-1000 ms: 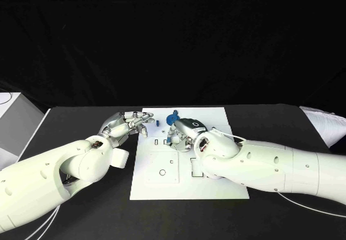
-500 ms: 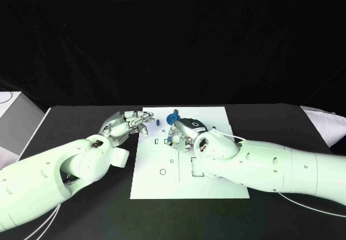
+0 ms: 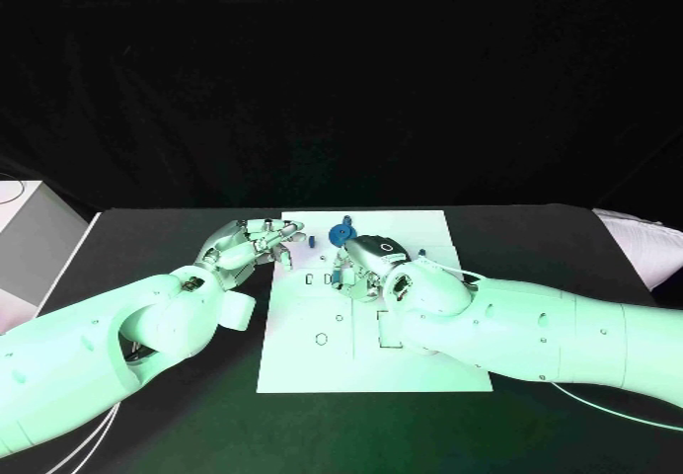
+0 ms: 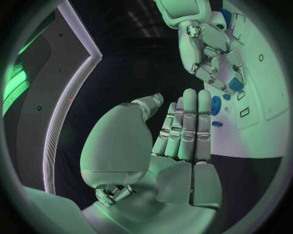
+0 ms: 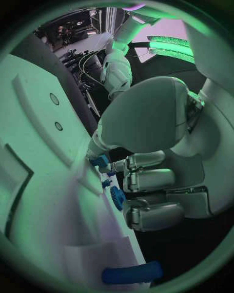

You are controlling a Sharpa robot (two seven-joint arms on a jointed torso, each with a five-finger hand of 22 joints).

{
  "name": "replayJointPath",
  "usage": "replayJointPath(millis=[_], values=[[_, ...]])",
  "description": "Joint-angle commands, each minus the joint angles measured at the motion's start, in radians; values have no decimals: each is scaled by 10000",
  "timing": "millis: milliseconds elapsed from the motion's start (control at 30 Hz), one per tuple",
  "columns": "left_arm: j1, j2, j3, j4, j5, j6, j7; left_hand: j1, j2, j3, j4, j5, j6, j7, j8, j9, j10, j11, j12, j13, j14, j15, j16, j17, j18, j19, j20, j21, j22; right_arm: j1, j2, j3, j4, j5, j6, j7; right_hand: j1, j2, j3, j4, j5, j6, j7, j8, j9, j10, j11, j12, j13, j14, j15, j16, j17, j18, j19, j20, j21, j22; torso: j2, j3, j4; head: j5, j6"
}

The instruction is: Assemble the parts on the task board

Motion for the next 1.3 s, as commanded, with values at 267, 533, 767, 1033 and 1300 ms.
replayJointPath(millis=[267, 533, 767, 1033, 1300], values=[[-1, 21, 6, 4, -45, 216, 12, -82, -7, 48, -29, 5, -46, 30, -42, 9, -53, -21, -24, -7, -90, 2, 34, -15, 150, -56, 21, 34, 16, -11, -2, -1, 12, -159, -177, 3, -37, -168, -281, 63, -140, -331, 100, -115, -81, 1012, 163, -8, 2585, 917, 153, 16, 2061, -145, 1030, 123, 46, 2634, -1, 3, -2, 5, 0], [-2, 24, 6, -3, -45, 227, 5, -90, -12, 49, -35, 5, -57, 32, -48, 8, -65, -18, -28, -9, -97, 5, 38, -18, 150, -66, 24, 43, 20, -14, -16, -1, 25, -159, -410, 3, -45, -145, -329, 94, -165, -347, 111, -115, -87, 1019, 175, 1, 2592, 918, 168, 17, 2066, -145, 1030, 139, 46, 2634, -1, 1, 6, 16, 8], [-3, 23, 6, -4, -46, 228, 1, -90, -12, 49, -35, 5, -57, 32, -48, 8, -65, -18, -28, -9, -97, 5, 38, -18, 150, -66, 24, 43, 20, -17, -42, -1, 32, -160, -435, -8, -52, -135, -345, 108, -171, -342, 112, -109, -87, 1011, 177, -10, 2584, 915, 171, 13, 2054, -145, 1030, 143, 46, 2634, 0, 0, -3, 30, 10], [-4, 36, 6, -51, -246, 200, -171, -127, -45, 36, -44, 3, -119, 46, -83, -3, -125, -2, -43, -17, -109, 17, 50, -27, 150, -89, 33, 65, 28, -17, -243, -1, 248, -55, -565, 187, -167, -161, -2237, 710, -1206, -1163, 360, -460, -296, 590, 408, -567, 2203, 913, 399, 13, 2071, -145, 1030, 349, 46, 2634, -19, 1, 3, 63, 3], [-1, 80, 5, -239, -1017, -5, -925, -388, -163, -353, -58, 15, -236, -28, 77, 74, 665, -180, 955, 505, 182, -103, 609, 193, 164, -55, -35, 262, 89, 34, -911, 24, 1160, 244, -679, 461, -127, -249, -3833, 767, -1119, -1700, 531, -844, -462, 521, 566, -637, 2143, 912, 536, 14, 2076, -145, 1030, 486, 46, 2634, -82, 34, -51, 147, 57]])
